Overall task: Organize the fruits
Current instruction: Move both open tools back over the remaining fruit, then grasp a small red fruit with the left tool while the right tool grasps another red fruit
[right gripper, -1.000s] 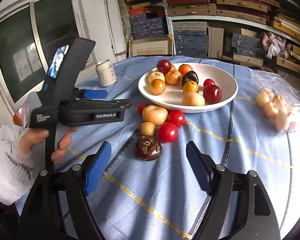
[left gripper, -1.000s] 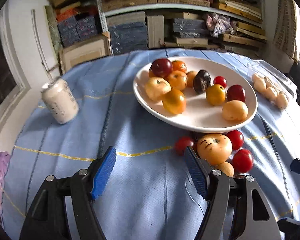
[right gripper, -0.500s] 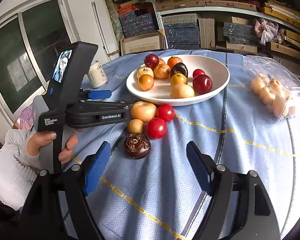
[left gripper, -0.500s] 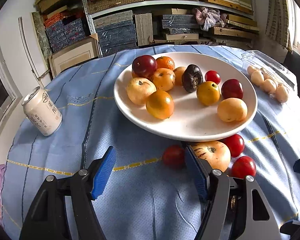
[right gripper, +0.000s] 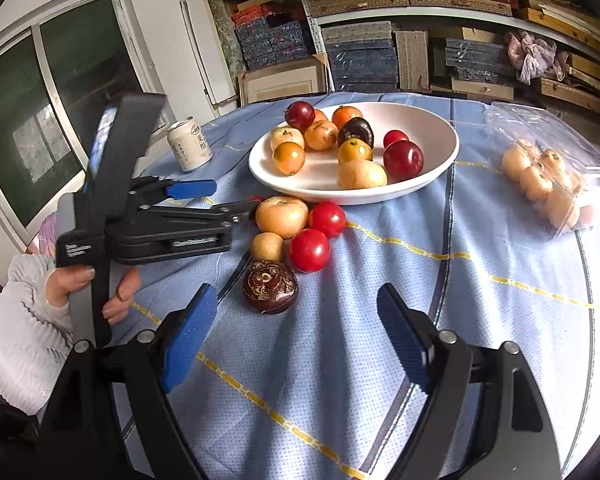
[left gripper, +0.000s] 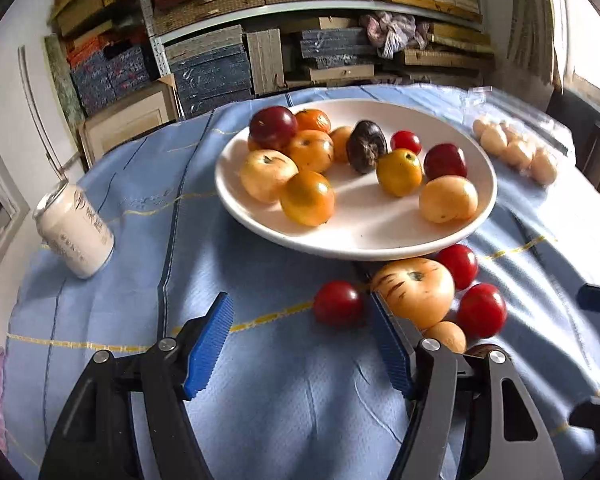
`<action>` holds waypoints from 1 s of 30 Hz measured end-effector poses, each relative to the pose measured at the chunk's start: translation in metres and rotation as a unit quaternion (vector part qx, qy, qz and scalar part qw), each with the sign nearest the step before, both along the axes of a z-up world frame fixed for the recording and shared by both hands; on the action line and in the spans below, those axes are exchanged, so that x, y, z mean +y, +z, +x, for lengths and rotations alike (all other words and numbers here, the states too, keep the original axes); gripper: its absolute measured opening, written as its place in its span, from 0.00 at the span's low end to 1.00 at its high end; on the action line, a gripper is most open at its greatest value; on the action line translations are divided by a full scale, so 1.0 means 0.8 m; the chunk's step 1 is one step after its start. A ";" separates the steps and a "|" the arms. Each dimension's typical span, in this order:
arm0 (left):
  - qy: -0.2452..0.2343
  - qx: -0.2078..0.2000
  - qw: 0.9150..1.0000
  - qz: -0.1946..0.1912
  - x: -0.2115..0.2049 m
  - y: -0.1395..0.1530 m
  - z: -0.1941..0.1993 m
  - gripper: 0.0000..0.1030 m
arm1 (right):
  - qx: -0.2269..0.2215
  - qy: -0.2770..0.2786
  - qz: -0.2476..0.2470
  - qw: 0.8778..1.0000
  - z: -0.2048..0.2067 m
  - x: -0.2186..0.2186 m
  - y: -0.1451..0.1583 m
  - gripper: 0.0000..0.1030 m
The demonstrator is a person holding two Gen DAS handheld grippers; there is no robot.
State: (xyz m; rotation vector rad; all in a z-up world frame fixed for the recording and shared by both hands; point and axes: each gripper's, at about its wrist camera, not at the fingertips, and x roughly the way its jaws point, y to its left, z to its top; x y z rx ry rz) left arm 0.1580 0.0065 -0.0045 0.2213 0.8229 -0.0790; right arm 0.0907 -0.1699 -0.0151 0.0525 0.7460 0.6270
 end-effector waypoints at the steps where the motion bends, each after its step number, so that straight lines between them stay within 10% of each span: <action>1: -0.002 0.001 1.000 0.009 -0.002 -0.003 0.003 0.66 | 0.000 -0.001 0.001 1.000 0.001 -0.001 0.000 0.78; 6: -0.005 0.030 0.999 -0.026 0.012 -0.009 0.017 0.35 | 0.000 0.000 0.003 1.000 0.001 -0.002 0.001 0.78; 30: 0.004 0.019 0.999 -0.043 0.019 -0.007 0.037 0.26 | -0.001 0.002 0.003 1.000 0.001 0.002 -0.004 0.78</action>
